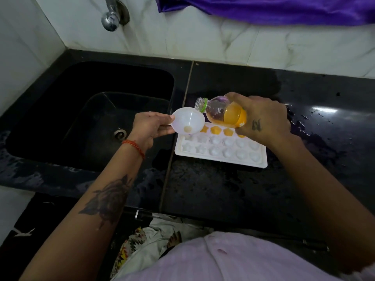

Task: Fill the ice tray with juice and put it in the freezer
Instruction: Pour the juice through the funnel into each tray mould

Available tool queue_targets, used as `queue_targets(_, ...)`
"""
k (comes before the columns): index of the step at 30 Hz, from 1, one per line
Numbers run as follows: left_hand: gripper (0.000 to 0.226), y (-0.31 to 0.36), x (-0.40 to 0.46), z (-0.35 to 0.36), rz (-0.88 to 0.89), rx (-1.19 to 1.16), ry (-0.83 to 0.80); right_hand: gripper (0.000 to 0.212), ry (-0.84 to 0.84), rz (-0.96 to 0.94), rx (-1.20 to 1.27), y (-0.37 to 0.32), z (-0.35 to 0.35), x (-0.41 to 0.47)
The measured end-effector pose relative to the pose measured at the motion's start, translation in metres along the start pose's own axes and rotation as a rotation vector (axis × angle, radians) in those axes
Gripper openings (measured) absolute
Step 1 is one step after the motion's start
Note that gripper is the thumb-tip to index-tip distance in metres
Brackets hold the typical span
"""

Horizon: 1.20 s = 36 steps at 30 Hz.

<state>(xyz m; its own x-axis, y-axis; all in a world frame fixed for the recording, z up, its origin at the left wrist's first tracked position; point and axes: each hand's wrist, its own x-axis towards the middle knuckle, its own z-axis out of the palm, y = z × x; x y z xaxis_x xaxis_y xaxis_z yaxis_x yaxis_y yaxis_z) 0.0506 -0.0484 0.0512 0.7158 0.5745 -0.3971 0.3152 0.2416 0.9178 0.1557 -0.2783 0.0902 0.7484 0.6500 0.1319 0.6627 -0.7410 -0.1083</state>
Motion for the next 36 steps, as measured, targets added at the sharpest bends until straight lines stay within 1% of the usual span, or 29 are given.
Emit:
queue_targets(9, 0.008, -0.004, 0.005, 0.002, -0.023, 0.003, -0.001, 0.076, -0.001, -0.026, -0.142, 0.002, 0.010, 0.004)
queue_targets(13, 0.008, -0.004, 0.006, 0.002, -0.024, 0.001, 0.000, 0.073, 0.007, -0.054, -0.145, 0.005, 0.013, 0.006)
queue_targets(16, 0.007, -0.004, 0.006, 0.002, -0.022, 0.002, -0.004, 0.066, 0.017, -0.088, -0.124, 0.004, 0.013, 0.006)
queue_targets(28, 0.007, -0.003, 0.006, 0.003, -0.042, -0.007, 0.002, 0.068, 0.008, -0.103, -0.154, 0.006, 0.016, 0.009)
queue_targets(32, 0.007, -0.001, 0.007, 0.002, -0.048, -0.013, 0.003, 0.074, 0.000, -0.075, -0.170, 0.005, 0.015, 0.009)
queue_targets(36, 0.006, 0.001, 0.005, 0.002, -0.053, -0.020, -0.004, 0.080, -0.025, -0.013, -0.093, 0.004, 0.011, 0.008)
